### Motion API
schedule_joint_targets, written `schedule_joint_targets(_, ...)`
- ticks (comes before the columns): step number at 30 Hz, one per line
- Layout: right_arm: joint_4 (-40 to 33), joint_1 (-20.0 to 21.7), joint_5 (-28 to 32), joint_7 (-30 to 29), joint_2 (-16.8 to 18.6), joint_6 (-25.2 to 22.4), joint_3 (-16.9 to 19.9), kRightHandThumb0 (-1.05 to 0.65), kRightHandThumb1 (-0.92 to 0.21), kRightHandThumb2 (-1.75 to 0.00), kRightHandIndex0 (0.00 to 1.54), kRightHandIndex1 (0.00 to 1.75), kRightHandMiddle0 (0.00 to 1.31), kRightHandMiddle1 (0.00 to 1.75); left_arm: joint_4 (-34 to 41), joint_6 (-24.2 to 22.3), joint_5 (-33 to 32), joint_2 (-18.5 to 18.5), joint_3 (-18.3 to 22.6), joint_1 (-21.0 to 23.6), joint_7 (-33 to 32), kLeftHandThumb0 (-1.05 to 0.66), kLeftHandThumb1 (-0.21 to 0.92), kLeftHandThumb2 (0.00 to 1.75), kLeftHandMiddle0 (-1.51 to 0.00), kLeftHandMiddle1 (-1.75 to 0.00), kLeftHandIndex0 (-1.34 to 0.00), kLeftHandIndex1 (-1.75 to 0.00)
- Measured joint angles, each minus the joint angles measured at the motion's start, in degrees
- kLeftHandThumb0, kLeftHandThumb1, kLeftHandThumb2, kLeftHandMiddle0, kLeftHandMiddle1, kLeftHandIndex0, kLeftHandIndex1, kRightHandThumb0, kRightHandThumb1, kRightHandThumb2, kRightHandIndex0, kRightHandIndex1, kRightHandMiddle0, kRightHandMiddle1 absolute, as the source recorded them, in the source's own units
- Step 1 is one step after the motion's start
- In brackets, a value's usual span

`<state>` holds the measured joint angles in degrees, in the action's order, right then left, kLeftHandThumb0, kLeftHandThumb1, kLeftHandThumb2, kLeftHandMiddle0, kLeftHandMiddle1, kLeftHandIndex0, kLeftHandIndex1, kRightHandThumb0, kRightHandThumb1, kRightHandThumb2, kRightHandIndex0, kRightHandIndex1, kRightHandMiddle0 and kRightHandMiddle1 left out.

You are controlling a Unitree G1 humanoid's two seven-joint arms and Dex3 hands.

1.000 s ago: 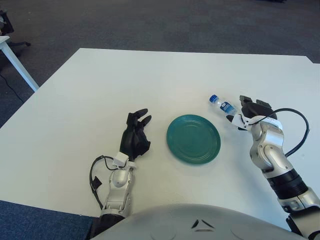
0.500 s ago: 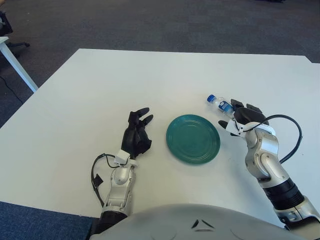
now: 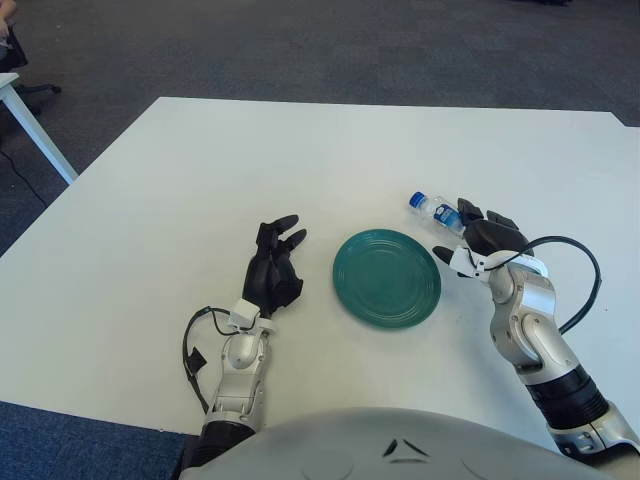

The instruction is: Put the bottle into the plate.

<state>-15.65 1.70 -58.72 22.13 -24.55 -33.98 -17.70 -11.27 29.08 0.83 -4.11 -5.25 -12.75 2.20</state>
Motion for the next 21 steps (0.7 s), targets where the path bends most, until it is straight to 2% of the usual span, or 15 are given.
schedule_joint_targets(10,-0.57,-0.31,0.06,0.17,1.06,-0.12,0.24,-1.05,-0.92,-0.73,0.0,0.0,0.01,0.05,0.85,-1.12,0.13,-0.19,-0.14,-0.61,-0.02,-0.81,0.92,1.08,-0.34,-0.57,-0.03,-1.15)
schedule_joint_targets(21,-0.63,-0.58,0.05,0.14,1.06,0.11,0.64,-1.05,-0.92,-0.71,0.0,0.0,0.0,0.05,4.44,-5.34,1.84,-0.45,-0.55,-2.42,-1.15,-0.81,0.92,1.07,-0.34,-0.57,-0.03,-1.15)
